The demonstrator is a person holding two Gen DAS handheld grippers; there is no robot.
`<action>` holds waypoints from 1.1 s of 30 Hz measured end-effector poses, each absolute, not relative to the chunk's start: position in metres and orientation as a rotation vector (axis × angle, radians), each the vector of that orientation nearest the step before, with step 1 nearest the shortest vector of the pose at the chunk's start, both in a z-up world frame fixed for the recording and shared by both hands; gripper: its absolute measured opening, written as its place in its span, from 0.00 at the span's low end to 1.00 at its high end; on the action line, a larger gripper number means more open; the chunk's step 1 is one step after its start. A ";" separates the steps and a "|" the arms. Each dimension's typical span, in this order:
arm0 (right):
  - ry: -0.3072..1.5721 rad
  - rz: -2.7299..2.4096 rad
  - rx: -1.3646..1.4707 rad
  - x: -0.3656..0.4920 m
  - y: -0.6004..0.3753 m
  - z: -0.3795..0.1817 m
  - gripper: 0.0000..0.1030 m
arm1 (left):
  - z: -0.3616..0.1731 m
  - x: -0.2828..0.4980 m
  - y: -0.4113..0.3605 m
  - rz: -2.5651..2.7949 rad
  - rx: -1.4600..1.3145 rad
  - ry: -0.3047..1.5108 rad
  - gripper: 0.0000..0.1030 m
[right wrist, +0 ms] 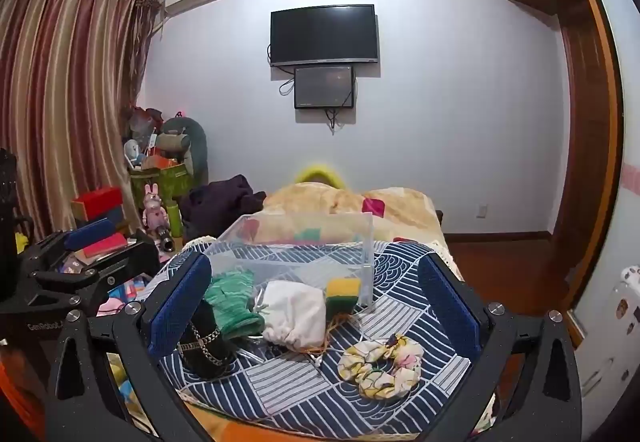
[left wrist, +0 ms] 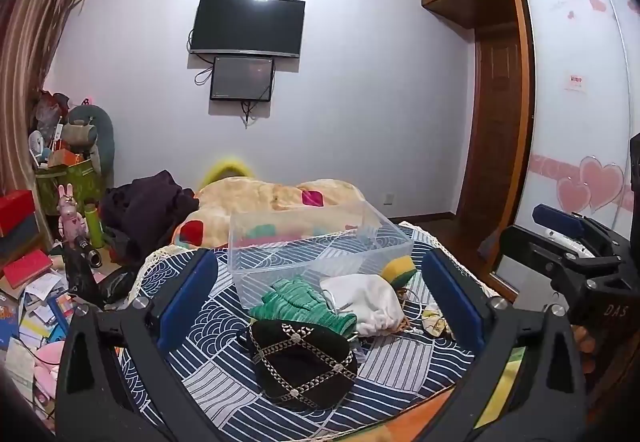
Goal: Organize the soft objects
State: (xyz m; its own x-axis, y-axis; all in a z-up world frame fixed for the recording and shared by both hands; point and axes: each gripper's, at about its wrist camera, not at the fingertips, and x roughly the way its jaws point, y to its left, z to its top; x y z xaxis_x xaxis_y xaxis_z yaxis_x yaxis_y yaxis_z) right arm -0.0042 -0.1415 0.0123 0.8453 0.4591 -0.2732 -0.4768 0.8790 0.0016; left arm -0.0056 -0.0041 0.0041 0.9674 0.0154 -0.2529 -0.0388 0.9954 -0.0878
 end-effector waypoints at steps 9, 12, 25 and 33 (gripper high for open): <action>0.268 0.492 -0.069 -0.005 -0.141 0.012 1.00 | 0.004 -0.006 -0.004 0.014 -0.093 0.253 1.00; 0.266 0.492 -0.068 -0.006 -0.141 0.013 1.00 | 0.003 -0.006 -0.005 0.014 -0.092 0.253 1.00; 0.266 0.493 -0.067 -0.008 -0.141 0.014 1.00 | 0.005 -0.008 -0.004 0.015 -0.085 0.250 1.00; 0.265 0.492 -0.064 -0.008 -0.141 0.015 1.00 | 0.006 -0.010 -0.004 0.016 -0.082 0.245 1.00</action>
